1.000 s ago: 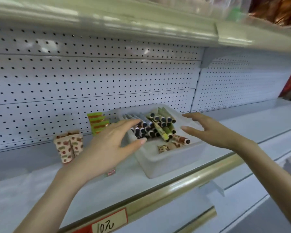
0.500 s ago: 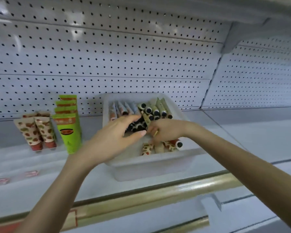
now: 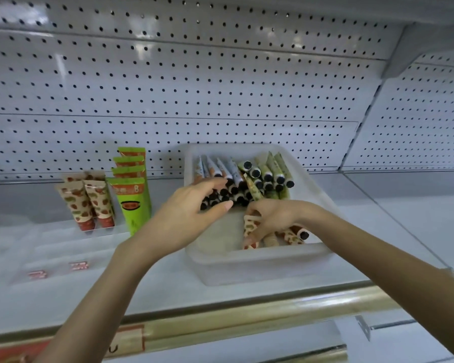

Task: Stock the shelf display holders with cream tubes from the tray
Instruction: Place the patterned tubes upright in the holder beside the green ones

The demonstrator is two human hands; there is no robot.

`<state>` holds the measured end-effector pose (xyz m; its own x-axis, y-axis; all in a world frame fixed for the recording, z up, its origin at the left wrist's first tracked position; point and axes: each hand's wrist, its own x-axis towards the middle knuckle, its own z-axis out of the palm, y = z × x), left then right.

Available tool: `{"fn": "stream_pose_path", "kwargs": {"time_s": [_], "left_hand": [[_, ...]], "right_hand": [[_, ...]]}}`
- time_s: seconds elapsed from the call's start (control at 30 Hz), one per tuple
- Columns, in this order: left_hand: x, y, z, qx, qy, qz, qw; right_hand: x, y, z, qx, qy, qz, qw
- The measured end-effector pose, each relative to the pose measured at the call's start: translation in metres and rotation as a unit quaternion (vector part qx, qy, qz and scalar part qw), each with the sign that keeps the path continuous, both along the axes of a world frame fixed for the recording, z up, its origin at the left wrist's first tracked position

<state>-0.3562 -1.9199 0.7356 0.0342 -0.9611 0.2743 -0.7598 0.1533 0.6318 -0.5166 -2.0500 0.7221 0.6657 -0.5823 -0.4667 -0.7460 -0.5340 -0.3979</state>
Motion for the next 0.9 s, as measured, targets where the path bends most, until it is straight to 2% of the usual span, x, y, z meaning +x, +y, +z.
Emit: {"fn": "stream_pose_path", "kwargs": {"time_s": [0.13,0.2,0.27,0.37,0.43,0.5,0.57,0.73,0.9], "left_hand": [[-0.001,-0.003,0.001,-0.007,0.02,0.002,1.0],[-0.003,-0.005,0.001,-0.01,0.03,0.004,0.999],[-0.005,-0.008,0.002,-0.009,0.036,0.007,0.999],[-0.006,-0.013,0.003,0.005,0.06,0.011,0.998],[-0.008,-0.016,0.002,0.021,0.092,0.011,0.996],[-0.013,-0.017,0.002,0.025,0.128,0.005,0.991],[-0.016,-0.018,0.002,0.002,0.158,0.007,0.987],[-0.019,-0.02,0.004,-0.021,0.173,0.01,0.985],[-0.019,-0.022,-0.001,-0.002,0.156,0.005,0.988]], "right_hand": [[-0.003,-0.002,0.0,0.118,-0.109,-0.046,0.986],[-0.007,-0.002,0.003,0.134,-0.153,-0.052,0.978],[-0.01,0.0,0.009,0.119,-0.191,-0.045,0.973],[-0.012,0.006,0.023,0.035,-0.271,-0.033,0.962],[-0.011,0.007,0.026,0.028,-0.358,-0.05,0.932],[-0.011,0.007,0.028,0.052,-0.45,-0.086,0.887],[-0.012,0.006,0.029,0.06,-0.504,-0.099,0.856],[-0.013,0.007,0.029,0.073,-0.536,-0.089,0.836],[-0.014,0.007,0.03,0.099,-0.51,-0.068,0.852]]}}
